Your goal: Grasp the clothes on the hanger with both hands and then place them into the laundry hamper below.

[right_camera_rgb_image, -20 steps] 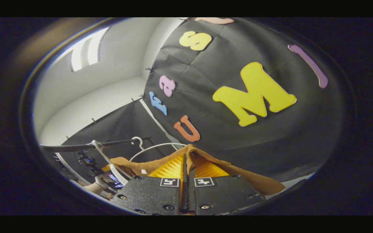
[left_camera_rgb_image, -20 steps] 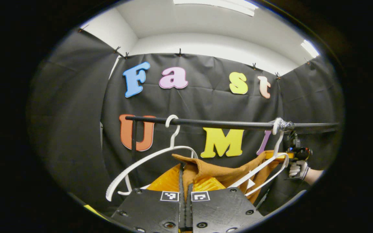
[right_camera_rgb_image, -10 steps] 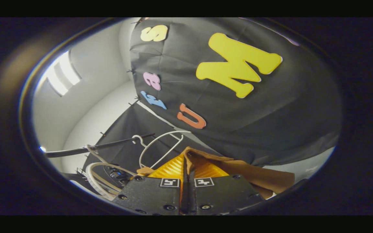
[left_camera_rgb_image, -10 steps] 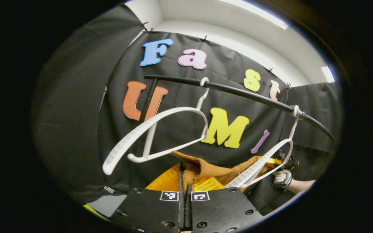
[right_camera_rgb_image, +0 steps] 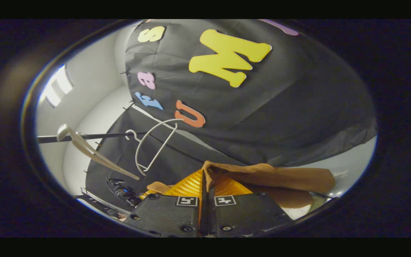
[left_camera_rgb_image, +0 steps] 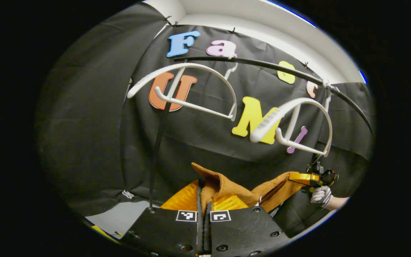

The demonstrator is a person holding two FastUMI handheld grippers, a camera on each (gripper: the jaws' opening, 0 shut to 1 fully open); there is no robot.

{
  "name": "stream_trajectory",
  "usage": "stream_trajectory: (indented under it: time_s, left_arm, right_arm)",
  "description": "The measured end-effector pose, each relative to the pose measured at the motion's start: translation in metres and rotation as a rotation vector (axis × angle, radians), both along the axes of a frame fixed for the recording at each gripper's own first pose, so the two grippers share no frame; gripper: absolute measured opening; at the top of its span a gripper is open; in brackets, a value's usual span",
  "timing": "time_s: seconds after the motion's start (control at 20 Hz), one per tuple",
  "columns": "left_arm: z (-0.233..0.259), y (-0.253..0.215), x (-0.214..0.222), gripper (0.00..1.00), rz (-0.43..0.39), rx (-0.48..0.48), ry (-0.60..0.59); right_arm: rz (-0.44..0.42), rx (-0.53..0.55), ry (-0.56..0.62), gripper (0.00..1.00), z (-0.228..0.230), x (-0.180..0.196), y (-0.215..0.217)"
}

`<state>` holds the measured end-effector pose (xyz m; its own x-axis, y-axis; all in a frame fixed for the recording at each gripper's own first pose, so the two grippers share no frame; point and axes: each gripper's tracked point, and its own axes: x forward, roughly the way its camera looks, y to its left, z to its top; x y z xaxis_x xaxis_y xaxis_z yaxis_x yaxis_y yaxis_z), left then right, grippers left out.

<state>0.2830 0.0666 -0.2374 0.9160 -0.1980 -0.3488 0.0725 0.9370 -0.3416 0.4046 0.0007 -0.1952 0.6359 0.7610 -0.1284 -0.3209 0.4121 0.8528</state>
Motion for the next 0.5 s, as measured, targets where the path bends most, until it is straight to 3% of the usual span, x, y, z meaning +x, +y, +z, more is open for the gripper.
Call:
stream_trajectory:
  time_s: [0.05,0.2,0.25,0.5]
  left_arm:
    - [-0.003,-0.007,-0.009,0.0,-0.008,-0.006,0.01]
    - [-0.004,-0.033,-0.028,0.05,-0.083,-0.015,0.025]
    - [0.0,-0.04,-0.034,0.0,-0.102,-0.015,0.022]
    - [0.038,-0.085,-0.053,0.05,-0.232,-0.033,-0.054]
  right_arm:
    - [-0.019,0.002,0.001,0.04,0.001,-0.012,0.001]
    - [-0.02,-0.006,-0.038,0.04,0.012,-0.056,0.026]
    - [-0.006,-0.006,-0.041,0.04,0.017,-0.069,0.041]
    - [0.094,-0.071,-0.128,0.04,0.043,-0.136,0.124]
